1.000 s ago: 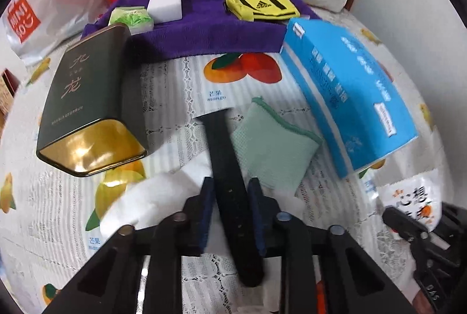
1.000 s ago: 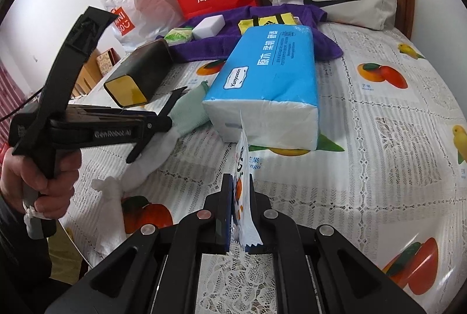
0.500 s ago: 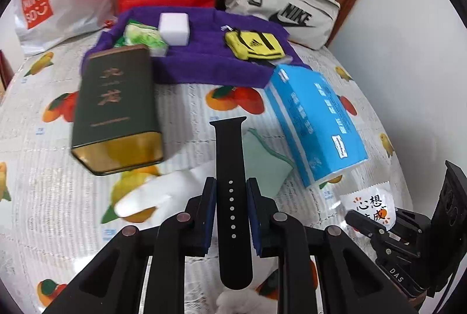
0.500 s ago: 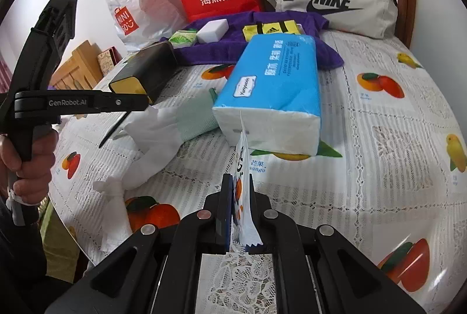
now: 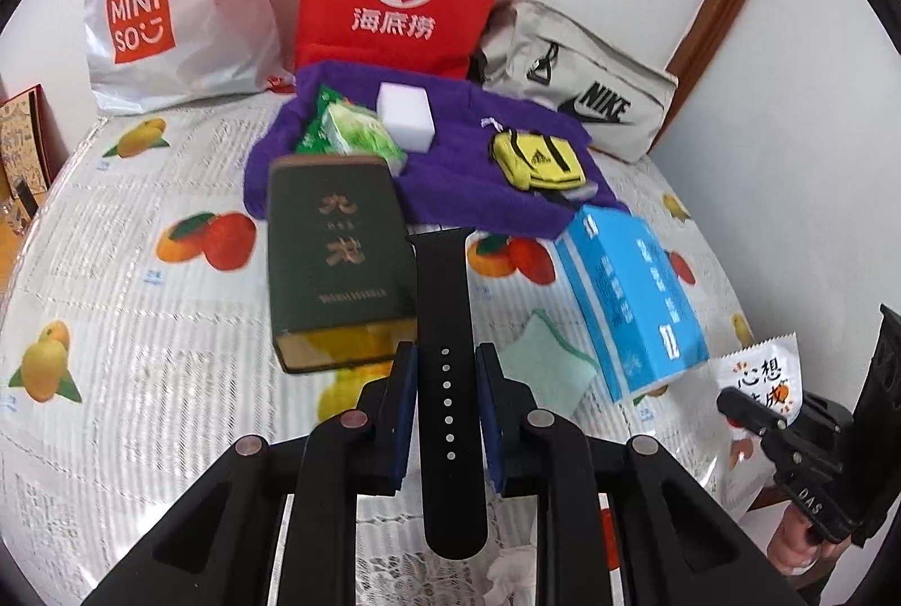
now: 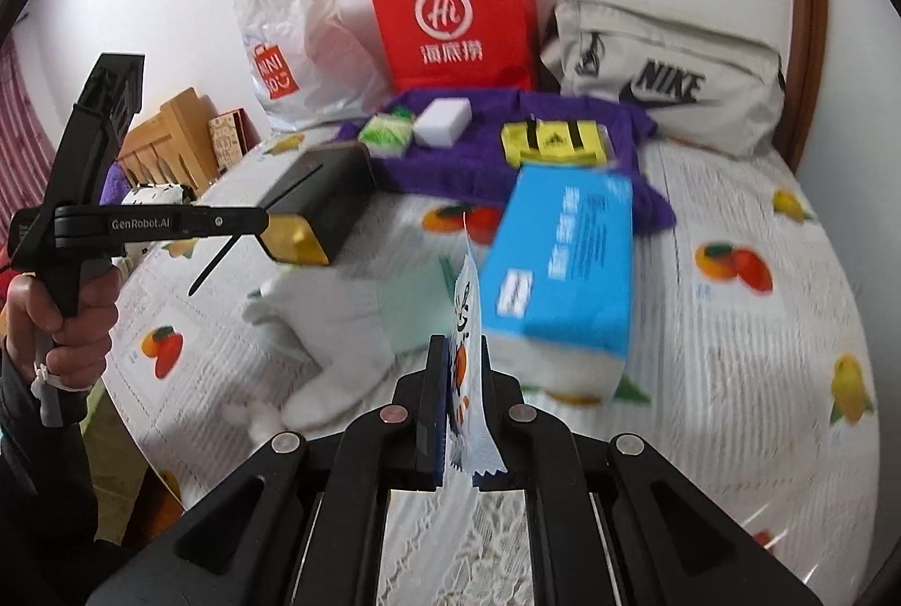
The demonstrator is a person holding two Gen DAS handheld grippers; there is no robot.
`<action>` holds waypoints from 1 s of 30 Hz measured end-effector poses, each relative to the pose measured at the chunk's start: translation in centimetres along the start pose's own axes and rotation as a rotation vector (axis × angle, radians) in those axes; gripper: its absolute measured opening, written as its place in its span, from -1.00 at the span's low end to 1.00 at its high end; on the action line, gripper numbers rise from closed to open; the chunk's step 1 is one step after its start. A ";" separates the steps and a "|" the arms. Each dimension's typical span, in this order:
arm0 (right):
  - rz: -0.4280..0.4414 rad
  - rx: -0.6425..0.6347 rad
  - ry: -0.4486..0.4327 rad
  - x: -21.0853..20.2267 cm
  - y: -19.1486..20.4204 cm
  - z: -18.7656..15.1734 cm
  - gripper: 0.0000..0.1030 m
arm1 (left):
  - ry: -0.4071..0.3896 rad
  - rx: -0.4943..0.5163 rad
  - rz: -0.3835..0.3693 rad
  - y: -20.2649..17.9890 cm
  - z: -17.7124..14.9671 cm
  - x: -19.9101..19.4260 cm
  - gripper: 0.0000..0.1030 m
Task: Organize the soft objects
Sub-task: 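Carry strap onto purple towel with left tool while right tool lowers sachet there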
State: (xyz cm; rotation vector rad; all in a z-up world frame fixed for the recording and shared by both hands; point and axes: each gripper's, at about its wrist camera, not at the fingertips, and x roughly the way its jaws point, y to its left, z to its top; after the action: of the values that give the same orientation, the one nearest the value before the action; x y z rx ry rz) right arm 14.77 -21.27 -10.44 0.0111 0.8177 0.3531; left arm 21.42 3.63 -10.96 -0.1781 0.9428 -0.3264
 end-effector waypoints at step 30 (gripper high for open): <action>0.014 0.013 0.025 11.7 -7.6 16.8 -0.88 | -0.021 -0.024 0.042 5.3 14.4 6.0 -0.61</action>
State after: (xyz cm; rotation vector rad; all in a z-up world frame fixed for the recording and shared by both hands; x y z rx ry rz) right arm 36.45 -22.70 -8.29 0.0243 0.8452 0.3619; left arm 37.43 6.63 -8.76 -0.1834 0.9292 -0.2742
